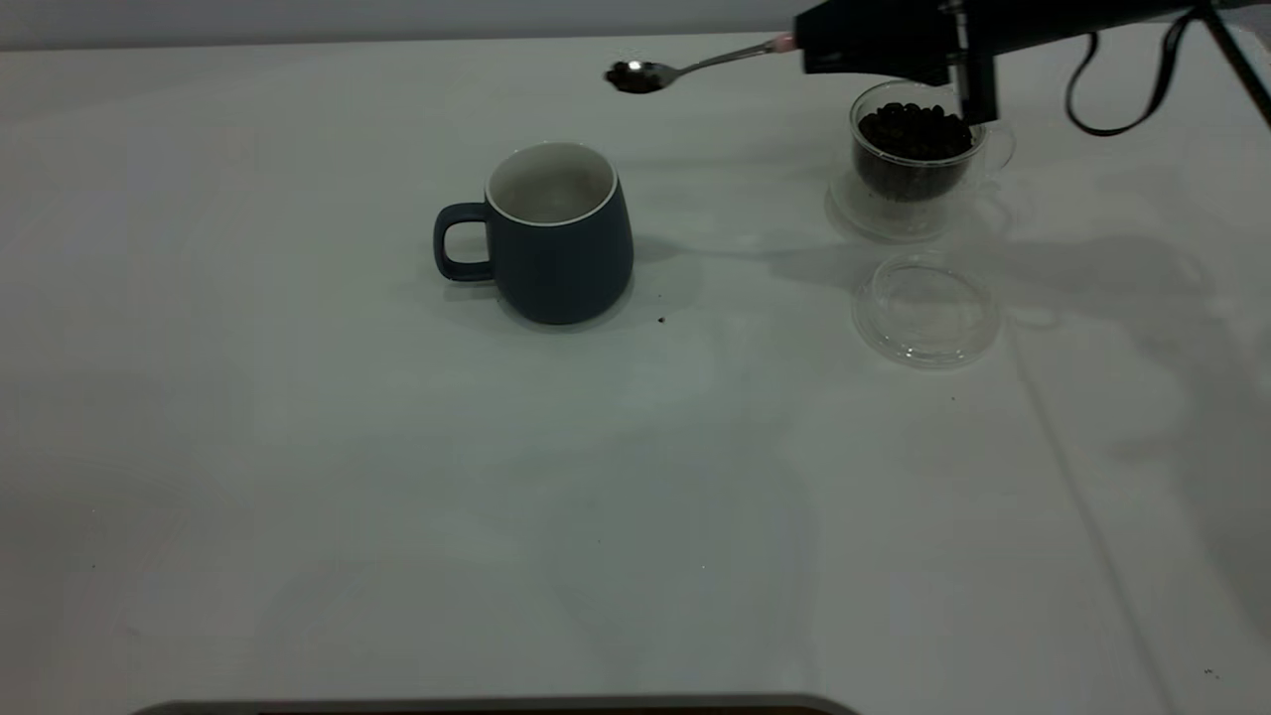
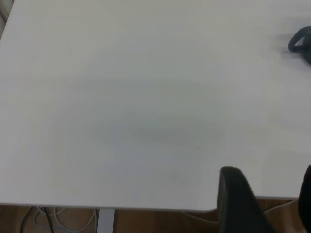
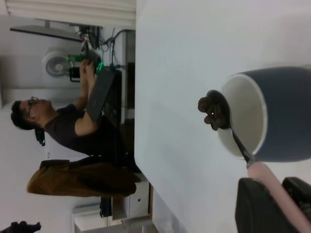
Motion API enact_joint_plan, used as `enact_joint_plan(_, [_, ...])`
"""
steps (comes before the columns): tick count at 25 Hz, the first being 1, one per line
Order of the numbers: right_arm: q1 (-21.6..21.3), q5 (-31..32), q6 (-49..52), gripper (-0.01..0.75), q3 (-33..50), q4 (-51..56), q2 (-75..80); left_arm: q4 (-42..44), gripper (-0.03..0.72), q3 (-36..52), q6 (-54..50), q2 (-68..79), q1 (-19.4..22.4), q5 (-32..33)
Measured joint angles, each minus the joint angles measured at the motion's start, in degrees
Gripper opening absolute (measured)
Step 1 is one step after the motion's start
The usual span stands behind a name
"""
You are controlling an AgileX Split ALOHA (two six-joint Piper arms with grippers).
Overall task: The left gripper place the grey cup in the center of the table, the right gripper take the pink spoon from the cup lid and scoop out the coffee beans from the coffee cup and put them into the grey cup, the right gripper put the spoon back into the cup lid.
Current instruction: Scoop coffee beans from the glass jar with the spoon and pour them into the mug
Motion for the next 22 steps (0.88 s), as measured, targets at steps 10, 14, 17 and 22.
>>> enact_joint_plan(10, [5.3, -4.6, -1.2, 0.097, 0.0, 0.4, 0.0, 0.0, 0.37, 0.0, 0.0, 0.0, 0.0, 0.0])
enact_joint_plan(14, [6.5, -9.1, -3.2, 0.097, 0.0, 0.4, 0.0, 0.0, 0.37, 0.0, 0.0, 0.0, 0.0, 0.0])
enact_joint_plan(17, [6.9, -11.0, -5.8, 0.097, 0.0, 0.4, 0.0, 0.0, 0.37, 0.0, 0.0, 0.0, 0.0, 0.0])
enact_joint_plan(22, [7.5, -12.0, -13.5, 0.097, 0.0, 0.5, 0.0, 0.0, 0.37, 0.0, 0.0, 0.0, 0.0, 0.0])
